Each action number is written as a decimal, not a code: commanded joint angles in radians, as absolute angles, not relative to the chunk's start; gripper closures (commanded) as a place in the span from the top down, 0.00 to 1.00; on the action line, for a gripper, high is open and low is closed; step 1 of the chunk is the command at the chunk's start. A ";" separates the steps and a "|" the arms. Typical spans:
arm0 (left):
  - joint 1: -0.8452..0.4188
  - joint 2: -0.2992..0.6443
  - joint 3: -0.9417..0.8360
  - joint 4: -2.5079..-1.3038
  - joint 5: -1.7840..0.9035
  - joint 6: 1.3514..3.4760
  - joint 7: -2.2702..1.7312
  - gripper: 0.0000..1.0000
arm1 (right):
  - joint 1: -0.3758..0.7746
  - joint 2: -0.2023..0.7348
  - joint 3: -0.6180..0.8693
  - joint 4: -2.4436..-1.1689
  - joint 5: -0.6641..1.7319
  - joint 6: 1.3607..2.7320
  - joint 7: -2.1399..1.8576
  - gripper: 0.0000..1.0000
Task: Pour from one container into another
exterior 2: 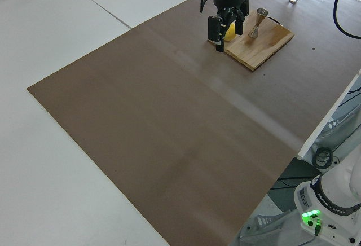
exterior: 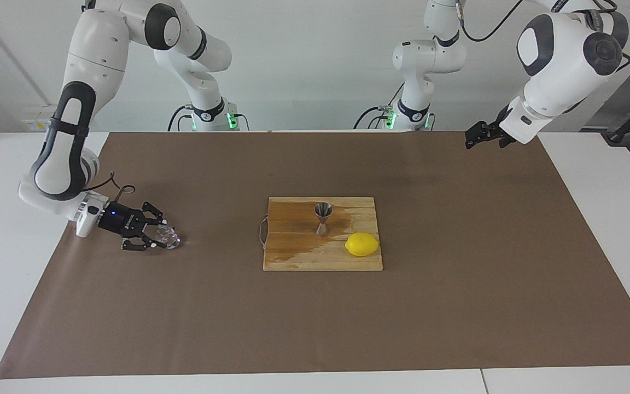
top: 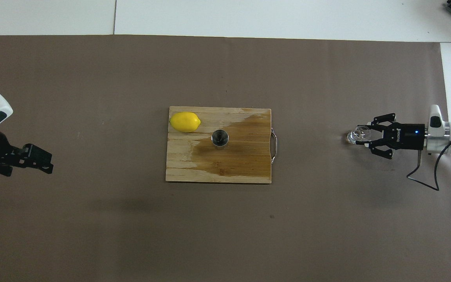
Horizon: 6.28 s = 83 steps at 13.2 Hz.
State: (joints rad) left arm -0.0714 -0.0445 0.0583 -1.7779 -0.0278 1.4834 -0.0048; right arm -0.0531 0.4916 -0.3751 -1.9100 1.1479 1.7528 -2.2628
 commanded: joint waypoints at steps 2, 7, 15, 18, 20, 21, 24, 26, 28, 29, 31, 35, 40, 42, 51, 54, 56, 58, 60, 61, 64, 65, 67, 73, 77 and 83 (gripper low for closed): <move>-0.072 -0.078 0.061 -1.761 -0.002 1.578 -0.003 1.00 | -0.041 0.453 -0.368 -1.914 1.160 1.793 -2.195 0.41; -0.078 -0.083 0.055 -1.744 -0.005 1.632 -0.003 1.00 | -0.023 0.356 -0.325 -1.908 1.105 1.848 -2.177 0.41; -0.066 -0.086 0.060 -1.746 -0.005 1.600 -0.003 1.00 | -0.023 0.180 -0.122 -1.855 0.841 1.953 -1.818 0.24; -0.066 -0.086 0.060 -1.746 -0.005 1.600 -0.003 1.00 | -0.020 0.157 -0.034 -1.855 0.839 1.957 -1.724 0.24; -0.072 -0.086 0.058 -1.741 -0.005 1.600 -0.005 1.00 | -0.020 0.155 0.027 -1.855 0.838 1.989 -1.697 0.24; -0.077 -0.093 0.058 -1.743 -0.005 1.595 0.000 1.00 | -0.020 0.152 0.067 -1.855 0.836 2.023 -1.672 0.24; -0.072 -0.104 0.054 -1.741 -0.005 1.534 -0.003 1.00 | -0.008 0.150 0.155 -1.853 0.824 2.095 -1.570 0.25; -0.066 -0.092 0.069 -1.736 -0.011 1.537 -0.006 1.00 | -0.002 0.150 0.199 -1.855 0.784 2.126 -1.511 0.25; -0.075 -0.072 0.060 -1.717 -0.011 1.537 -0.008 1.00 | 0.000 0.150 0.239 -1.855 0.762 2.146 -1.479 0.25; -0.075 -0.054 0.061 -1.682 -0.011 1.534 -0.006 1.00 | 0.000 0.150 0.259 -1.855 0.737 2.149 -1.465 0.25; -0.074 -0.019 0.061 -1.614 -0.018 1.523 -0.005 1.00 | 0.000 0.150 0.308 -1.855 0.689 2.155 -1.413 0.25; -0.068 0.050 0.067 -1.479 -0.018 1.522 0.003 1.00 | 0.002 0.147 0.371 -1.855 0.626 2.174 -1.346 0.25; -0.063 0.015 0.061 -1.517 -0.018 1.522 0.002 1.00 | 0.003 0.146 0.411 -1.855 0.545 2.175 -1.279 0.25; -0.064 0.008 0.061 -1.526 -0.018 1.519 -0.002 1.00 | 0.003 0.146 0.437 -1.855 0.462 2.184 -1.212 0.25; -0.066 0.008 0.060 -1.528 -0.018 1.519 -0.002 1.00 | 0.017 0.161 0.479 -1.838 0.281 2.203 -1.057 0.25; -0.066 0.008 0.061 -1.528 -0.018 1.519 -0.002 1.00 | 0.021 0.175 0.500 -1.830 0.229 2.201 -1.010 0.25; -0.066 0.008 0.060 -1.528 -0.018 1.519 -0.002 1.00 | 0.023 0.201 0.506 -1.800 0.184 2.200 -0.967 0.25; -0.066 0.008 0.061 -1.528 -0.018 1.519 -0.002 1.00 | 0.025 0.241 0.532 -1.747 0.115 2.188 -0.907 0.25; -0.066 0.008 0.061 -1.528 -0.018 1.519 -0.002 1.00 | 0.029 0.282 0.547 -1.698 0.071 2.181 -0.830 0.25; -0.066 0.008 0.061 -1.528 -0.018 1.519 -0.002 1.00 | 0.029 0.291 0.555 -1.691 0.051 2.181 -0.813 0.25; -0.066 0.008 0.061 -1.528 -0.018 1.519 -0.002 1.00 | 0.029 0.291 0.555 -1.690 0.026 2.151 -0.807 0.25; -0.066 0.008 0.061 -1.528 -0.018 1.519 -0.002 1.00 | 0.029 0.291 0.555 -1.690 0.012 2.146 -0.807 0.24; -0.066 0.008 0.061 -1.528 -0.018 1.519 -0.002 1.00 | 0.031 0.296 0.555 -1.690 -0.006 2.143 -0.804 0.24; -0.066 0.008 0.061 -1.528 -0.018 1.519 -0.002 1.00 | 0.046 0.331 0.567 -1.681 -0.072 2.128 -0.749 0.23; -0.066 0.008 0.061 -1.528 -0.018 1.519 -0.002 1.00 | 0.046 0.333 0.578 -1.681 -0.090 2.102 -0.735 0.22; -0.066 0.008 0.061 -1.528 -0.018 1.519 -0.002 1.00 | 0.069 0.402 0.594 -1.563 -0.175 2.000 -0.669 0.20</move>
